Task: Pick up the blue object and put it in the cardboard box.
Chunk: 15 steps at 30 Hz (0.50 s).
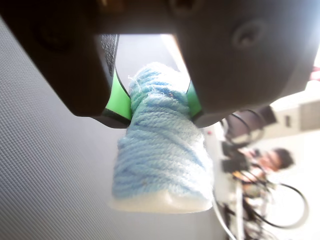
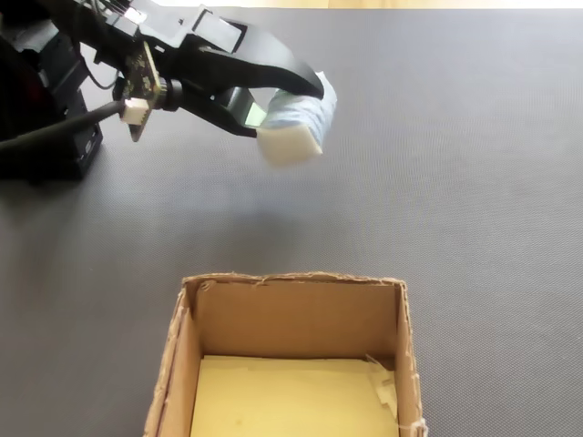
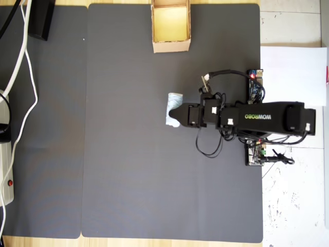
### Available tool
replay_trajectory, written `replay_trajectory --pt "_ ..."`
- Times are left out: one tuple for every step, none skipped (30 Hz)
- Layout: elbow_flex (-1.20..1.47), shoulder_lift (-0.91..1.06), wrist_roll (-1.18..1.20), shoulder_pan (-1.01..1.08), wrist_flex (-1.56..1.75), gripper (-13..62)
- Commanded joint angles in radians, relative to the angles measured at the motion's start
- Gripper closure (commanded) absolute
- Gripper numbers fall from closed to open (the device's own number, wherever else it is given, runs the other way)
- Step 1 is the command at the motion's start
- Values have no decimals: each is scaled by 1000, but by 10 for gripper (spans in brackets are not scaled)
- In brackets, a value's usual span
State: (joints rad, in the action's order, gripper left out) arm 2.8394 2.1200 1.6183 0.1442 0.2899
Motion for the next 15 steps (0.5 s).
replay_trajectory --pt "-23 55 -11 18 121 418" --pt "-28 66 -23 32 124 418" --pt "-32 75 -28 44 124 418" --pt "-37 83 -28 58 124 418" --pt "-44 89 -28 71 126 417" --pt "-52 92 -31 86 124 417" --pt "-64 95 -35 101 126 417" --pt "-83 95 -49 127 124 417" --pt "-107 94 -51 170 123 417" --pt "-121 92 -52 193 120 417" --pt "-140 89 -51 213 117 417" --pt "-158 86 -51 233 114 417" --pt "-179 80 -51 256 106 417" --pt "-215 66 -52 288 100 417" --pt "-233 54 -55 307 97 417"
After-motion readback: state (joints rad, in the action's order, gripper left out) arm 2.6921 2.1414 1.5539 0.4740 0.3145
